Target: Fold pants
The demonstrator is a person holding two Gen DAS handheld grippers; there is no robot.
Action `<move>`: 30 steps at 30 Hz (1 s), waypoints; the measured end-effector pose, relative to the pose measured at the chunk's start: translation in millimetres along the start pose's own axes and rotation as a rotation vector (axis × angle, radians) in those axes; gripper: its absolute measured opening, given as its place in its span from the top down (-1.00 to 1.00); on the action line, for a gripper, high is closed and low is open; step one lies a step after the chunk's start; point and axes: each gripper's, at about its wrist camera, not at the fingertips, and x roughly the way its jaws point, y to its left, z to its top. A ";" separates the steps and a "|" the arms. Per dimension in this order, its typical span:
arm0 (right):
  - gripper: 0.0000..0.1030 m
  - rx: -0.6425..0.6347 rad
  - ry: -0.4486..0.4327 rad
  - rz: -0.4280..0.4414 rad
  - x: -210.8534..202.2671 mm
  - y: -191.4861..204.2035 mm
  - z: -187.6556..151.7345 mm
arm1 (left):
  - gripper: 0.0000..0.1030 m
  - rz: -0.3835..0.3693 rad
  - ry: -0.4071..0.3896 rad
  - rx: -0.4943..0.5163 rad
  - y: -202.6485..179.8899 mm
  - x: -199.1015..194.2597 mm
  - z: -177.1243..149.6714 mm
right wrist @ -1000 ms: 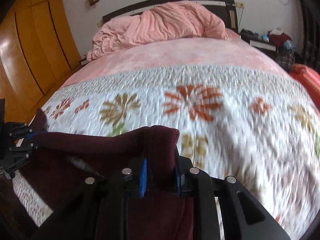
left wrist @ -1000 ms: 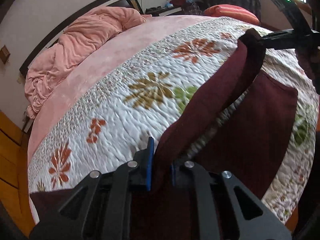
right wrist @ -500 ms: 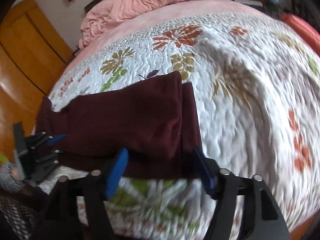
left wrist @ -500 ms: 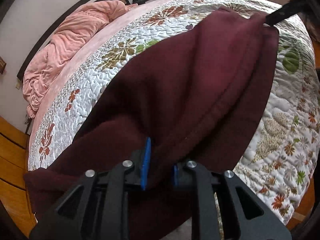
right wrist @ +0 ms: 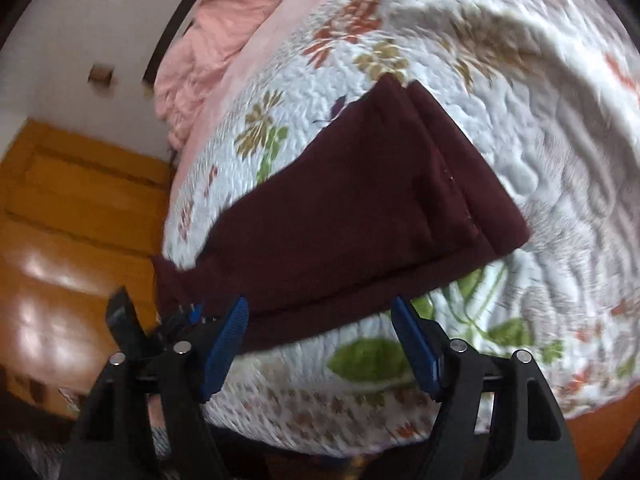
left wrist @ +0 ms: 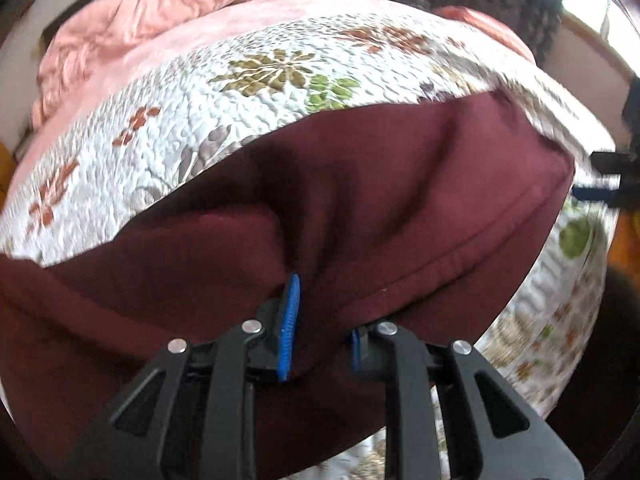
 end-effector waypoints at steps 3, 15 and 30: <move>-0.39 0.124 -0.035 0.029 9.4 -13.1 10.0 | 0.62 -0.017 -0.001 -0.029 1.7 -1.4 2.1; 0.80 0.073 -0.168 0.047 -23.2 -4.1 21.0 | 0.63 0.012 -0.081 0.056 -19.1 -37.9 -2.5; 0.11 -0.026 -0.152 -0.395 -27.6 11.9 7.4 | -0.54 -0.009 -0.060 -0.003 -26.0 -39.0 -28.9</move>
